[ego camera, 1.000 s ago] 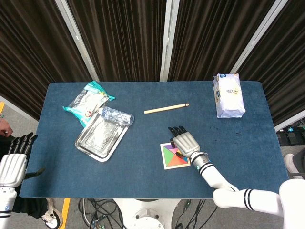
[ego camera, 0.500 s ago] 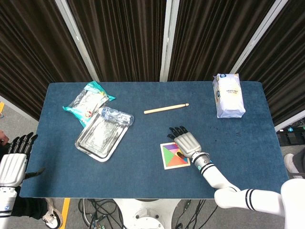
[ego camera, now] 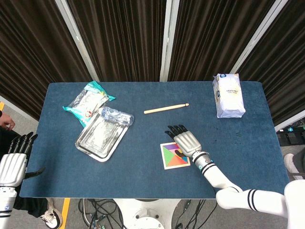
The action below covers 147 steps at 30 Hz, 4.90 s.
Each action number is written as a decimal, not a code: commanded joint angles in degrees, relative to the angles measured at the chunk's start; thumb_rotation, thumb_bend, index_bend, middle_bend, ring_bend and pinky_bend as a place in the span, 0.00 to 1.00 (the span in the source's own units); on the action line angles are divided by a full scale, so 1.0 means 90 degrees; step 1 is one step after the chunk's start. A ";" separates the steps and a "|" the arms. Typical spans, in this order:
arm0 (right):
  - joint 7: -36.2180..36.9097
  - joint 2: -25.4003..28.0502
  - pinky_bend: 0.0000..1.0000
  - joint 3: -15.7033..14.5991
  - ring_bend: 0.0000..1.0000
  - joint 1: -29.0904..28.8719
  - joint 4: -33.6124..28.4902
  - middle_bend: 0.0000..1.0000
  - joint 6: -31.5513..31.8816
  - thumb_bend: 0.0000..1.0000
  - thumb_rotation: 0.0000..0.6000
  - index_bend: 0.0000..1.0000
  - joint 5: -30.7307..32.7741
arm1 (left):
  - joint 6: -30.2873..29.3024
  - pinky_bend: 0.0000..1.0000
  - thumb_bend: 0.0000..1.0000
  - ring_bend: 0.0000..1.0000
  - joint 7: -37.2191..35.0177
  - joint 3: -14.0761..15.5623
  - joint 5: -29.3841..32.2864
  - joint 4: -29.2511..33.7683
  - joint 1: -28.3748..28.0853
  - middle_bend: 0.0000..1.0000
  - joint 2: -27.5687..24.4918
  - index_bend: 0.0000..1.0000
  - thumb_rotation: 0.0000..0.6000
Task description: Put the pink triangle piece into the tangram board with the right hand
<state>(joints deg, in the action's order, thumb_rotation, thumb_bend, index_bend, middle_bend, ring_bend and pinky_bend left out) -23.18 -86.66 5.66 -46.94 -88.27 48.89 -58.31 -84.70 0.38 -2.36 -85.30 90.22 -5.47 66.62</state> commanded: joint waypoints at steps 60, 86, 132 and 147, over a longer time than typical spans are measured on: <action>0.0717 -0.0096 0.00 -0.0132 0.00 0.0336 0.0476 0.00 -0.0301 1.00 1.00 0.49 -0.0614 | 0.0045 0.00 0.00 0.00 -0.0024 0.0006 0.0024 -0.0045 -0.0010 0.00 0.0013 0.04 1.00; 0.0929 -0.0105 0.00 0.0022 0.00 0.0420 0.0479 0.00 -0.0091 1.00 1.00 0.43 -0.0739 | 0.0042 0.00 0.00 0.00 0.0029 0.0007 0.0005 0.0016 -0.0018 0.00 -0.0015 0.04 1.00; 0.1028 0.0453 0.00 0.0095 0.00 0.0665 -0.0146 0.00 0.0510 0.99 1.00 0.38 -0.1127 | 0.0023 0.00 0.00 0.00 0.0010 -0.0007 -0.0010 0.0005 -0.0020 0.00 -0.0023 0.04 1.00; 0.0818 0.2371 0.00 -0.1227 0.00 0.3480 -0.1289 0.00 0.3942 0.00 1.00 0.00 -0.2289 | -0.0177 0.00 0.00 0.00 0.0258 -0.0021 -0.0075 0.0368 0.0054 0.00 -0.0217 0.04 1.00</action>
<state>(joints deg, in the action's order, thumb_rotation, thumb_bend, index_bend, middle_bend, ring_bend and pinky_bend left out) -15.68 -67.46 -2.88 -19.74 -99.02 80.57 -77.88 -86.23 2.66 -2.55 -85.95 93.48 -5.03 64.72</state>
